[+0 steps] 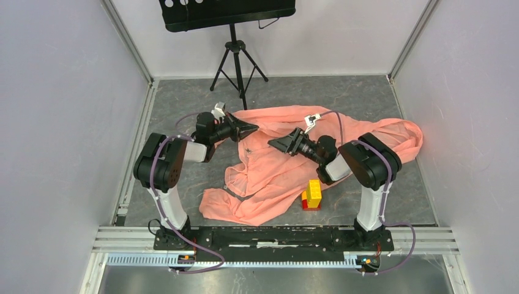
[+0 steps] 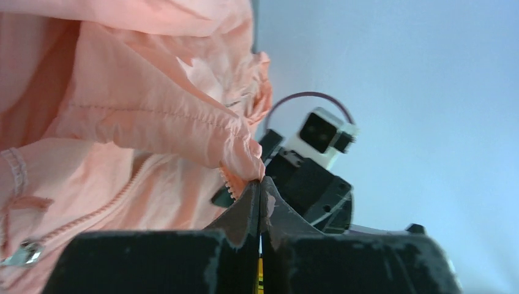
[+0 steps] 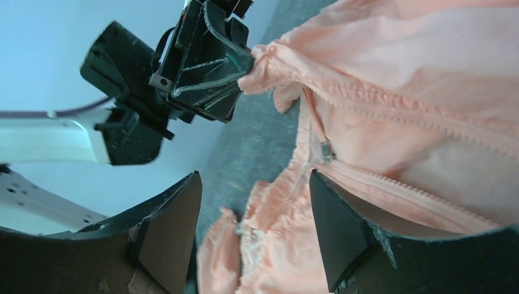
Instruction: Zip up the jacket
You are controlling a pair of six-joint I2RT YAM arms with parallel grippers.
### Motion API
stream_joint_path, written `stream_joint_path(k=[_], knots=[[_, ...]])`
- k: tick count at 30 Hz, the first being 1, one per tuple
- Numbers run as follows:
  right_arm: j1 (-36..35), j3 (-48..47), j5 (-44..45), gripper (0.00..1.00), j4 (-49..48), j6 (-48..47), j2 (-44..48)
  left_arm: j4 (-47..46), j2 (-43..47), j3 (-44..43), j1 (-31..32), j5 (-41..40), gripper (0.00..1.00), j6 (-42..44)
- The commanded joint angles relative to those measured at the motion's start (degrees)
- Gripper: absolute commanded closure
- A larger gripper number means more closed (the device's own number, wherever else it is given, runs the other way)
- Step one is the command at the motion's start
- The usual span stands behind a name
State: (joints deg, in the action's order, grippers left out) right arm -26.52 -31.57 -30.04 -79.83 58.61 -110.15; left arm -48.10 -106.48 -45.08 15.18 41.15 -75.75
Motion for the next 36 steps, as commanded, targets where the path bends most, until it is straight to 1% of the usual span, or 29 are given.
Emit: stream_joint_path(k=[1, 3, 5, 7, 9, 11, 13, 16, 21, 26, 31, 36], knots=[[-2.1, -0.2, 6.8, 0.28, -15.8, 12.2, -3.4, -16.2, 0.2, 2.0, -0.1, 1.4, 0.98, -11.7], [-3.3, -1.0, 7.9, 0.26, -16.5, 12.8, -4.6, -17.8, 0.5, 3.0, 0.1, 0.9, 0.98, -13.1], [-4.4, -1.0, 10.1, 0.25, -20.8, 14.5, -6.3, -20.5, 0.4, 3.8, 0.4, 0.5, 0.98, -15.0], [-4.8, -2.5, 10.4, 0.23, -23.6, 16.8, -8.3, -22.7, 0.1, 4.7, 0.5, 0.2, 0.98, -16.5], [-4.9, -3.9, 10.9, 0.16, -25.2, 18.1, -9.4, -24.6, -0.5, 5.3, 0.5, 0.1, 0.98, -18.0], [-5.0, -5.2, 11.9, 0.15, -26.7, 19.2, -10.4, -27.6, -1.6, 5.7, 0.6, 0.2, 0.98, -20.1], [-5.2, -6.8, 11.8, 0.08, -27.7, 20.2, -11.4, -31.2, -2.9, 6.1, 0.6, -0.1, 0.98, -22.6], [-5.5, -8.1, 12.7, 0.04, -29.5, 20.8, -12.3, -33.3, -3.6, 6.1, 1.0, 0.1, 0.98, -24.1], [-5.5, -10.3, 14.0, 0.02, -30.6, 20.2, -13.1, -31.6, -3.2, 6.8, 1.0, -0.2, 0.98, -22.5], [-5.5, -13.2, 14.0, 0.04, -32.2, 21.3, -14.3, -31.8, -4.3, 7.2, 1.0, -0.4, 0.98, -22.2], [-5.2, -12.8, 13.2, 0.05, -32.4, 19.3, -12.2, -32.0, -5.7, 6.4, 1.0, -0.6, 0.98, -22.4], [-3.6, -11.6, 12.0, 0.07, -32.4, 19.8, -9.9, -31.7, -5.9, 6.6, 0.7, -0.9, 0.98, -22.3]])
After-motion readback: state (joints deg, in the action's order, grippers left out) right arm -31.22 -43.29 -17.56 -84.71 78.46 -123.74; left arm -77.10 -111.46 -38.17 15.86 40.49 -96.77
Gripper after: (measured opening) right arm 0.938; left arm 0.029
